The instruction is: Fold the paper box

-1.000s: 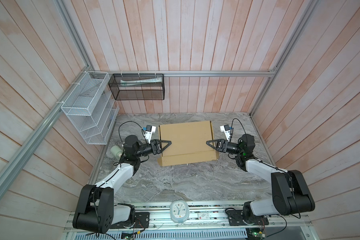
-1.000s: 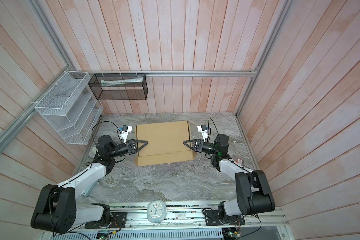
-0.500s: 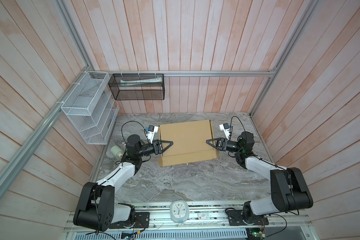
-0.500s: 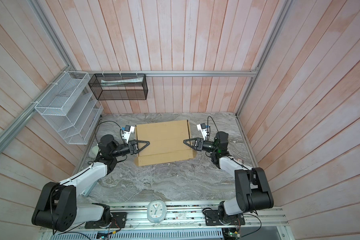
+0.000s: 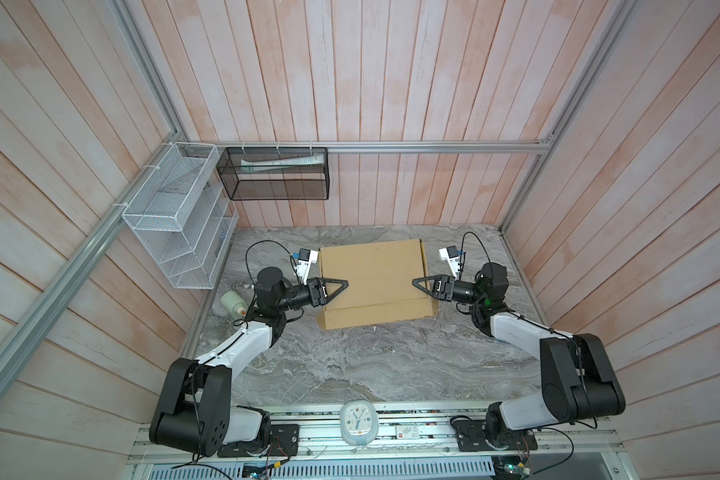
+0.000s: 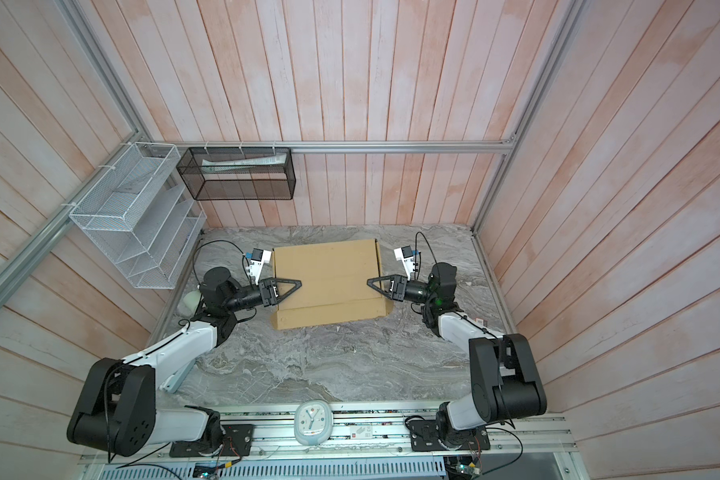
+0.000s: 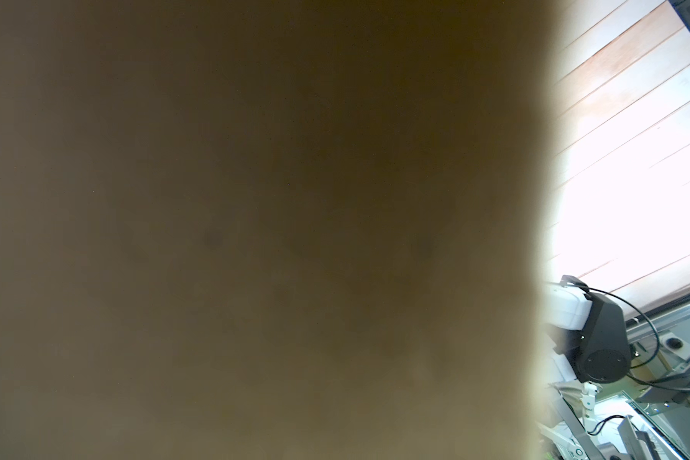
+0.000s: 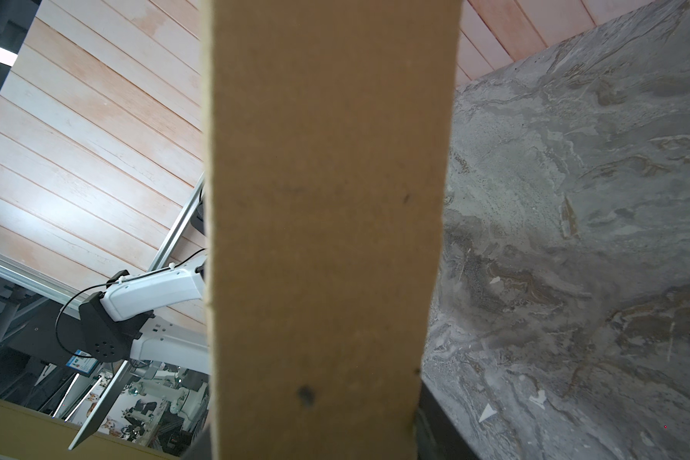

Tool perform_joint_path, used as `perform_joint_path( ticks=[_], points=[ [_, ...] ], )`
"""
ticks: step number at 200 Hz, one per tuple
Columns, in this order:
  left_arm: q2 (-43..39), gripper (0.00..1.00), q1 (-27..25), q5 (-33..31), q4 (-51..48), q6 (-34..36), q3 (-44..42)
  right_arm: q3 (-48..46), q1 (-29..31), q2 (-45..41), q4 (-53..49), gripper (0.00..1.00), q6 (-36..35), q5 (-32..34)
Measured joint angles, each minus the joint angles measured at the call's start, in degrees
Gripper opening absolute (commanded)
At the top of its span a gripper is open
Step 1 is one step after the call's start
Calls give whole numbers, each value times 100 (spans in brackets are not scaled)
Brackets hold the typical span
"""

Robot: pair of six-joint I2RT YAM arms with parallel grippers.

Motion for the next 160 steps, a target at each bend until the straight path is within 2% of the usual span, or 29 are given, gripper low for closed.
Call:
perform_joint_path(
  ticks=[42, 82, 160],
  points=[
    [0, 58, 0, 0, 24, -70, 0, 0, 0, 15, 35, 42, -2, 0],
    [2, 57, -2, 0, 33, -109, 0, 0, 0, 15, 35, 47, -4, 2],
    [0, 55, -39, 129, 321, -155, 0, -2, 13, 17, -31, 72, -42, 118]
  ],
)
